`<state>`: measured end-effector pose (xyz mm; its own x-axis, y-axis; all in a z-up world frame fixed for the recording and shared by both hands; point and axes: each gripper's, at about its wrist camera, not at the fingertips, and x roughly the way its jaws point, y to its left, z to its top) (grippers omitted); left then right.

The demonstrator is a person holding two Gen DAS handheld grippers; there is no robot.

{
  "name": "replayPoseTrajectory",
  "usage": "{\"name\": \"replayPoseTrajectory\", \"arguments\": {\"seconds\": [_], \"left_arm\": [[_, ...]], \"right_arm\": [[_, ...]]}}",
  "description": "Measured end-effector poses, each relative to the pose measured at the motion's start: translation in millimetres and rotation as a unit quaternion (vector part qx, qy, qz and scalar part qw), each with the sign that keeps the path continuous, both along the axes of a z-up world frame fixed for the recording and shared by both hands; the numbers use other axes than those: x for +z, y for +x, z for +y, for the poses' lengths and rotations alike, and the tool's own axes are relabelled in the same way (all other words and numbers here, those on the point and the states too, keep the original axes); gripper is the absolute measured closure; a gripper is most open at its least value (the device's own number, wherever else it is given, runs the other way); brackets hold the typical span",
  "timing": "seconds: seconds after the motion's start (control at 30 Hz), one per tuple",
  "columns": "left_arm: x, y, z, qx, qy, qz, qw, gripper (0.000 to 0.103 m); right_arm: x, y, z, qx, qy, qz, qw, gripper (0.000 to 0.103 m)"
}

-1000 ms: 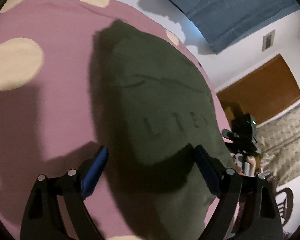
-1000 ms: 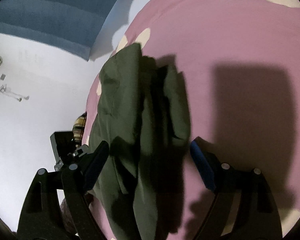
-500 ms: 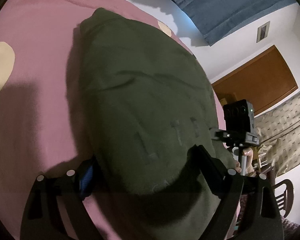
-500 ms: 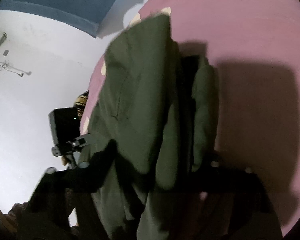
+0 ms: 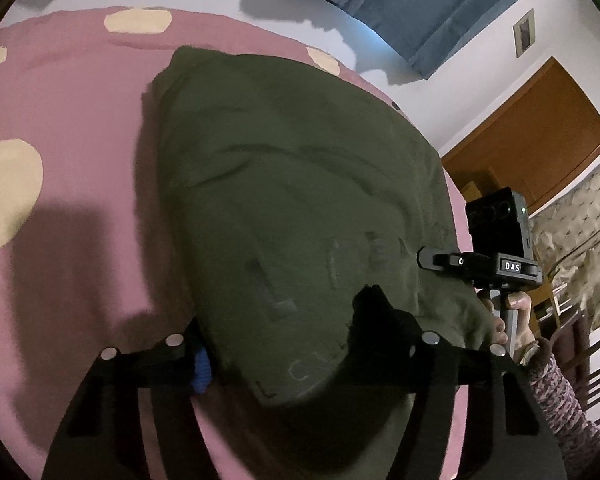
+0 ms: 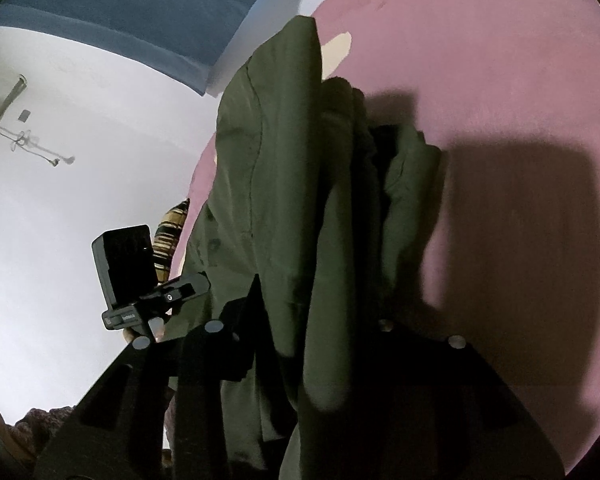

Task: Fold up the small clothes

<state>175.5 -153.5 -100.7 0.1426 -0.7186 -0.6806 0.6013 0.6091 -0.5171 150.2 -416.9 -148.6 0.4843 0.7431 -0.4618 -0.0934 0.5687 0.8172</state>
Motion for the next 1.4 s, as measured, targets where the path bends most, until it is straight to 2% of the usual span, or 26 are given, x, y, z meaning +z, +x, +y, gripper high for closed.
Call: {"name": "replayPoseTrajectory", "arguments": {"seconds": [0.37, 0.73, 1.1, 1.4], "left_arm": [[8.0, 0.5, -1.4, 0.005, 0.006, -0.015, 0.9999, 0.046], [26.2, 7.8, 35.5, 0.039, 0.016, -0.032, 0.9986, 0.047], [34.0, 51.1, 70.2, 0.075, 0.024, -0.035, 0.9963, 0.047], [19.3, 82.8, 84.8, 0.091, 0.024, -0.025, 0.9952, 0.047]], "right_arm": [[7.8, -12.5, 3.1, -0.003, -0.006, -0.014, 1.000, 0.074], [2.1, 14.3, 14.4, 0.017, 0.004, -0.022, 1.000, 0.075], [-6.5, 66.5, 32.5, 0.028, 0.015, -0.024, 0.999, 0.075], [-25.5, 91.4, 35.5, 0.034, 0.012, -0.007, 0.999, 0.075]]}}
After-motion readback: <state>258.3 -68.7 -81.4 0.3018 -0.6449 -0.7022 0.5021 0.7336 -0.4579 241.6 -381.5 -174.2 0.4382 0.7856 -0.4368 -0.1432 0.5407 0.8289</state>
